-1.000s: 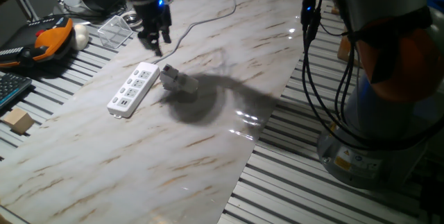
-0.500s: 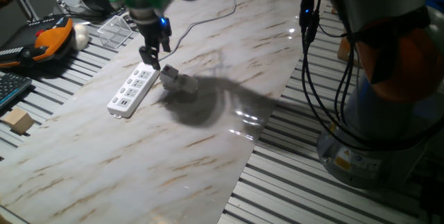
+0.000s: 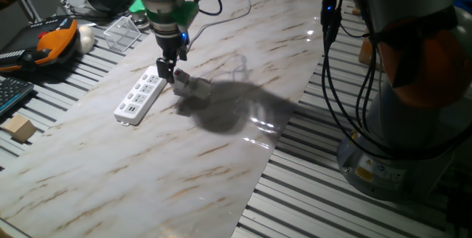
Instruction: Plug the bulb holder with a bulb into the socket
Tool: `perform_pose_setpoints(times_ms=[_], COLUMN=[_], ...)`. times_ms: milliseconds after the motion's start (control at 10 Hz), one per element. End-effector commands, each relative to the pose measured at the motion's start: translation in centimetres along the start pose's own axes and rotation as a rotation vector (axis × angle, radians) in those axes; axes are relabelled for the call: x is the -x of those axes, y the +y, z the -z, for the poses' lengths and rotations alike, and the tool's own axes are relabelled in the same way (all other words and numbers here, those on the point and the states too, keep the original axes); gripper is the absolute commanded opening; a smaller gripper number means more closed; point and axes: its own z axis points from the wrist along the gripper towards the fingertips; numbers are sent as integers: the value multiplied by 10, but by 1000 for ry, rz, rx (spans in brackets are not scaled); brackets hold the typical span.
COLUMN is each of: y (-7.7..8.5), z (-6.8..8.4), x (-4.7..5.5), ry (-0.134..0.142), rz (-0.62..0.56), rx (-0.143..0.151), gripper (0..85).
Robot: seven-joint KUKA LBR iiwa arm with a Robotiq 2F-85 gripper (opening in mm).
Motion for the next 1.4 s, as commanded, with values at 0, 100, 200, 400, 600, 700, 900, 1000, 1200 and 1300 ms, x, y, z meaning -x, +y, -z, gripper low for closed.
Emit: perform_pose_setpoints(times_ms=[0,100,200,400,600,700,900,1000,1200,1300], y=[-1,-2,-2,-2,-2,-2,-2,-2,-3,-4], z=[-4,-7,-8,-10,-16,-18,-18,-18,-19,-20], x=[0,-1,-2,-2,-1,-1,-1,-1,-2,-2], ry=[-7,-13,-18,-28,-44,-53,-63,-63,-64,-67], rz=[1,2,1,1,4,3,8,11,20,22], rx=[8,9,12,16,19,23,23,22,22,26], gripper=[850,850,850,680,680,680,680,680,510,510])
